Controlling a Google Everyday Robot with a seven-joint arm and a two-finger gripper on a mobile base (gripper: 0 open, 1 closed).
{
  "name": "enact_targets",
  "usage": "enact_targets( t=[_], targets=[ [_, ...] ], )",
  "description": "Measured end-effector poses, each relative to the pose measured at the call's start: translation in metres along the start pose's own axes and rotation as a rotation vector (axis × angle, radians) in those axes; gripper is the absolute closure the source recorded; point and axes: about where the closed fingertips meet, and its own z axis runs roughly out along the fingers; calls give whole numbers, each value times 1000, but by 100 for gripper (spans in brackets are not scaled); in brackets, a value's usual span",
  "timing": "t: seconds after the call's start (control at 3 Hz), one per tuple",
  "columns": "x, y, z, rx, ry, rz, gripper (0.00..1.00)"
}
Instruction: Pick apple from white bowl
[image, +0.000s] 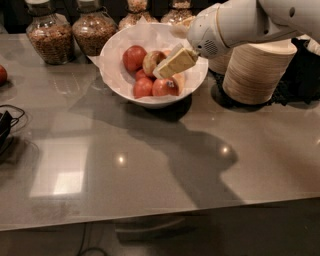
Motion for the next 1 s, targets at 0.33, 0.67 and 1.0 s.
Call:
enact_targets(
  t=[0.33,0.67,1.0],
  targets=[
    [7,-4,14,-1,10,16,23],
    [5,-13,26,0,13,43,25],
    [-2,-19,36,-3,17,84,21]
  ],
)
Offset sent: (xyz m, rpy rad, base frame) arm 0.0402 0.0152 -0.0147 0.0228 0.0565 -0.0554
